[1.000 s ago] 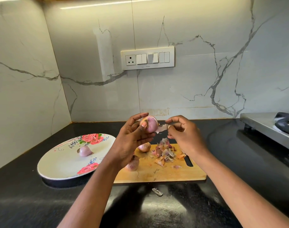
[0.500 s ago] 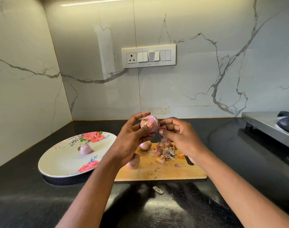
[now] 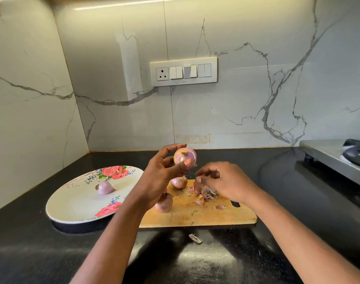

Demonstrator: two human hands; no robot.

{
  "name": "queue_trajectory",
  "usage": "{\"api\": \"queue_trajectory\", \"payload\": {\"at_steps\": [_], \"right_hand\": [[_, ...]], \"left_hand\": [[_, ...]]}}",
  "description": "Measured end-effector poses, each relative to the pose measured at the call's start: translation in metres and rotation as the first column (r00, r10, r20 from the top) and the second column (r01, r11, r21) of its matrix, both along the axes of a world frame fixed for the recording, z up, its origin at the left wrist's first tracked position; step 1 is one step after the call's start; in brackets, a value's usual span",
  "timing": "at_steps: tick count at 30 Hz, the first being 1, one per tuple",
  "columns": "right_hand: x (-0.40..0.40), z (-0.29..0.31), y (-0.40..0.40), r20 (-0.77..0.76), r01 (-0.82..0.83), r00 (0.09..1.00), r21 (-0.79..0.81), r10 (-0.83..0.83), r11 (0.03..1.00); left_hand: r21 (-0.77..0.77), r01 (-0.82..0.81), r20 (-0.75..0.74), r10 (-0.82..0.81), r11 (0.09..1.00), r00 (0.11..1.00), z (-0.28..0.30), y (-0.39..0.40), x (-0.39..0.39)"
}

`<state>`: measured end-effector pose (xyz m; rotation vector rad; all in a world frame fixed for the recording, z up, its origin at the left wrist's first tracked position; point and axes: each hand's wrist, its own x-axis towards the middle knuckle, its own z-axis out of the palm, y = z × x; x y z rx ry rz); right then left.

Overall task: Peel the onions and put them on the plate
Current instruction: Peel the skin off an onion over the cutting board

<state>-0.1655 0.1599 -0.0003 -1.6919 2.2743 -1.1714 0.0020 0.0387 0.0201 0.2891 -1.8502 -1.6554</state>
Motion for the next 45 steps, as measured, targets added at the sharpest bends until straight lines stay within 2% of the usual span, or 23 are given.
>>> {"api": "queue_trajectory", "payload": {"at_steps": [2,4,6,8,11,15,21,27,30,33,36,40,45], "right_hand": [[0.002,0.000,-0.002,-0.049,0.029,0.998,-0.001,-0.029,1.000],[0.004,0.007,0.000,-0.033,0.056,0.998,-0.183,-0.063,0.981],[0.005,0.015,0.004,0.002,0.029,1.000,-0.375,-0.030,0.927],[0.007,0.020,0.007,-0.011,-0.041,0.999,-0.456,0.040,0.889],[0.010,0.018,0.005,-0.100,-0.111,0.992,-0.477,0.072,0.872],[0.007,0.018,0.005,-0.142,-0.132,0.988,-0.522,0.067,0.842],[0.008,0.016,0.006,-0.289,-0.150,0.957,-0.530,-0.012,0.835],[0.011,0.011,0.001,-0.453,-0.148,0.884,-0.511,-0.119,0.847],[0.009,0.012,0.000,-0.385,-0.106,0.913,-0.544,-0.136,0.832],[0.003,0.015,0.004,-0.176,-0.070,0.984,-0.560,-0.036,0.826],[0.004,0.019,0.010,-0.071,-0.104,0.994,-0.540,0.078,0.835],[0.008,0.023,0.011,-0.104,-0.187,0.982,-0.520,0.156,0.833],[0.005,0.020,0.010,-0.248,-0.205,0.966,-0.553,0.075,0.808]], "left_hand": [[-0.038,-0.035,0.033,0.036,0.999,0.999,0.000,0.000,0.000],[-0.050,-0.076,0.048,0.078,0.996,0.996,0.000,0.000,0.000],[-0.072,-0.086,0.059,0.090,0.994,0.994,0.000,-0.001,-0.001],[-0.119,-0.083,0.077,0.092,0.989,0.993,0.000,0.000,-0.001],[-0.171,-0.071,0.095,0.088,0.983,0.992,0.000,0.000,-0.001],[-0.148,-0.018,0.085,0.031,0.989,0.996,0.000,0.000,0.000],[-0.188,-0.005,0.092,0.023,0.982,0.995,-0.001,0.001,0.000],[-0.215,-0.038,0.085,0.057,0.976,0.995,-0.002,0.002,-0.002],[-0.196,-0.008,0.085,0.025,0.981,0.996,-0.002,0.003,-0.002],[-0.172,0.033,0.079,-0.019,0.985,0.997,-0.001,0.005,-0.003],[-0.152,0.034,0.033,-0.030,0.988,0.999,0.001,0.004,-0.003],[-0.150,0.021,0.019,-0.018,0.988,1.000,0.001,0.000,0.000],[-0.215,0.001,0.038,0.008,0.977,0.999,0.000,0.000,0.000]]}}
